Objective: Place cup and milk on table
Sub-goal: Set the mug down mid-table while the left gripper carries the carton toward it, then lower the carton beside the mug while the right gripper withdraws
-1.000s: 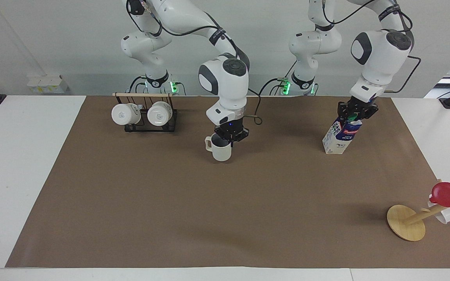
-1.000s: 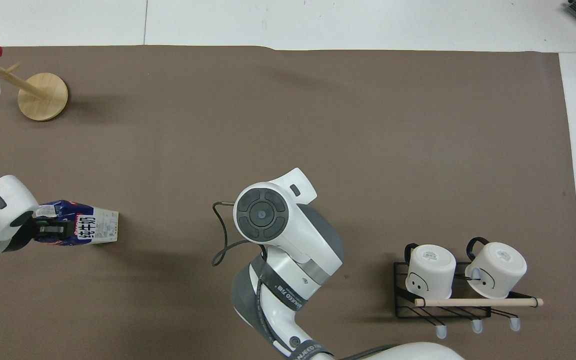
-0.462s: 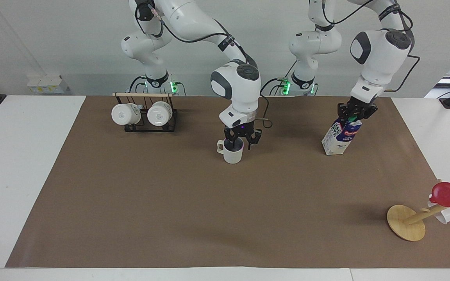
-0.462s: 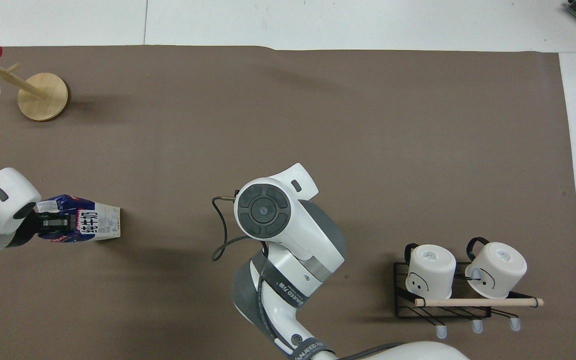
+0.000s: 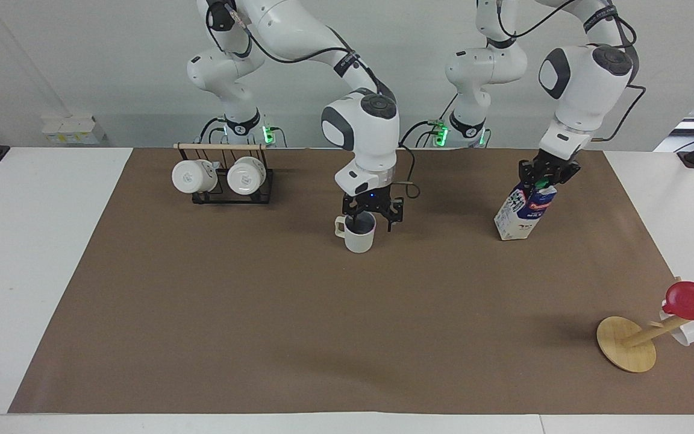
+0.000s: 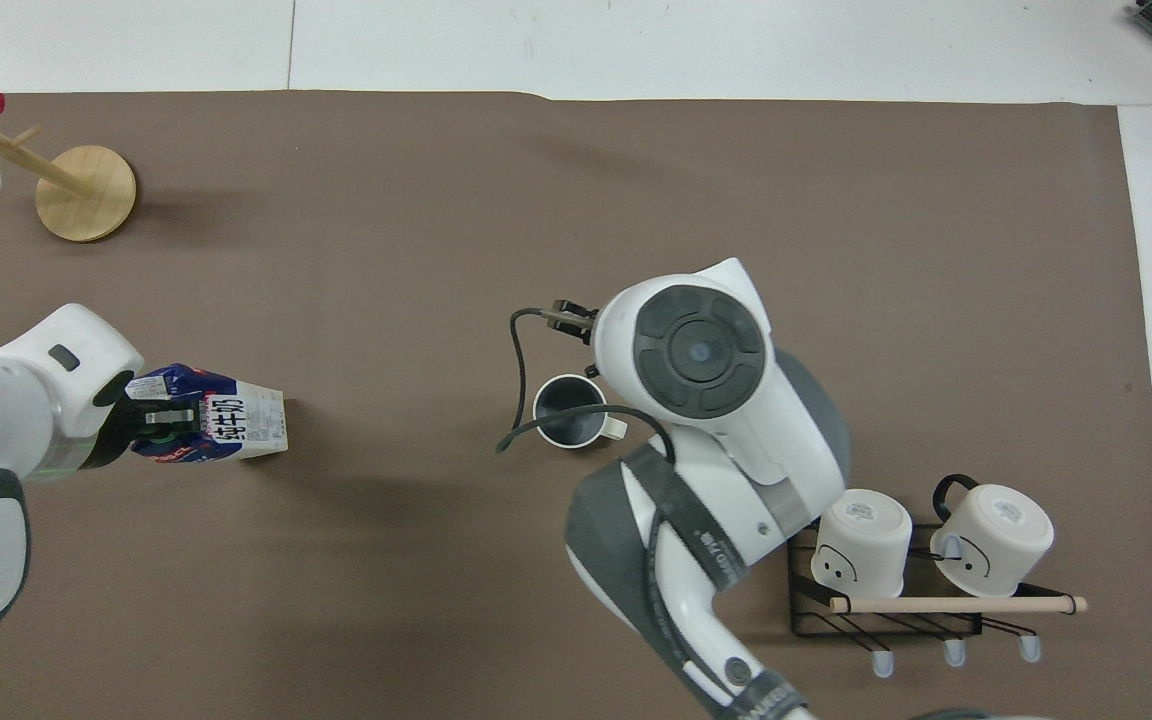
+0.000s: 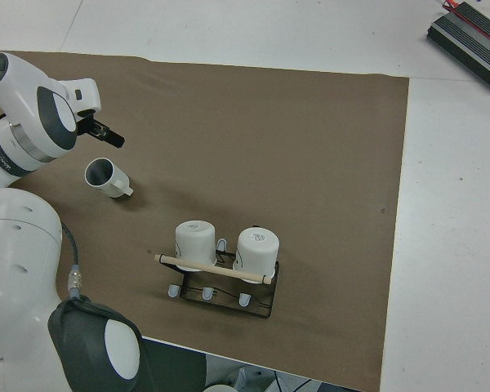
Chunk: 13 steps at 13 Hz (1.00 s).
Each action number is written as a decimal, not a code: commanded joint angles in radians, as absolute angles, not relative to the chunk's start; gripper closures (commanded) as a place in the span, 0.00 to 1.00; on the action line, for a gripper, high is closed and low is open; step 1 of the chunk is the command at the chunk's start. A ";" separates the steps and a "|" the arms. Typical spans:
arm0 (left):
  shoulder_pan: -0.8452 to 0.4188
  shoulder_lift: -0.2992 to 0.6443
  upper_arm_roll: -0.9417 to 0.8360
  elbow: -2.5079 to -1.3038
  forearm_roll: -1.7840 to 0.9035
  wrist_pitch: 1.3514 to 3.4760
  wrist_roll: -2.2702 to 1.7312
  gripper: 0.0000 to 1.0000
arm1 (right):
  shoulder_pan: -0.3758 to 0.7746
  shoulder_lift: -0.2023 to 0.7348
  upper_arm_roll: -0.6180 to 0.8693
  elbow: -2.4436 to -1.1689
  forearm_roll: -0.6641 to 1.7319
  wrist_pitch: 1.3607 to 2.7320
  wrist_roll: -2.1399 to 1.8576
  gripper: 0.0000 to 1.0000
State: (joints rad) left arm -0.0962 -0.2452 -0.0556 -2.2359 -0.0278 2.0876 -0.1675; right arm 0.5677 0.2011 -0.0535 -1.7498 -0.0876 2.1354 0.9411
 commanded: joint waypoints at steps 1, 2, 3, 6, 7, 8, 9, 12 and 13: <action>-0.207 -0.190 -0.044 -2.152 -0.038 2.068 -0.309 0.60 | 0.496 0.103 -0.044 -1.827 -0.084 2.090 0.920 0.00; -0.247 -0.175 -0.044 -2.129 -0.041 2.071 -0.375 0.60 | 0.471 0.086 -0.043 -1.832 -0.086 2.070 0.914 0.00; -0.293 -0.166 -0.044 -2.115 -0.055 2.075 -0.426 0.60 | 0.442 0.065 -0.044 -1.850 -0.086 2.057 0.885 0.00; -0.395 -0.161 -0.044 -2.100 -0.087 2.082 -0.510 0.61 | 0.365 -0.014 -0.044 -1.913 -0.086 2.046 0.767 0.00; -0.428 -0.150 -0.044 -2.094 -0.087 2.082 -0.534 0.61 | 0.330 -0.032 -0.044 -1.924 -0.086 2.027 0.720 0.00; -0.457 -0.140 -0.044 -2.094 -0.087 2.083 -0.549 0.61 | 0.281 -0.040 -0.043 -1.924 -0.086 1.994 0.665 0.00; -0.475 -0.129 -0.044 -2.094 -0.087 2.091 -0.575 0.61 | 0.252 -0.049 -0.043 -1.922 -0.086 1.981 0.614 0.00; -0.511 -0.097 -0.044 -2.100 -0.086 2.121 -0.609 0.61 | 0.193 -0.075 -0.043 -1.901 -0.081 1.951 0.531 0.00; -0.520 -0.092 -0.044 -2.102 -0.084 2.123 -0.620 0.61 | 0.175 -0.075 -0.043 -1.878 -0.080 1.935 0.497 0.00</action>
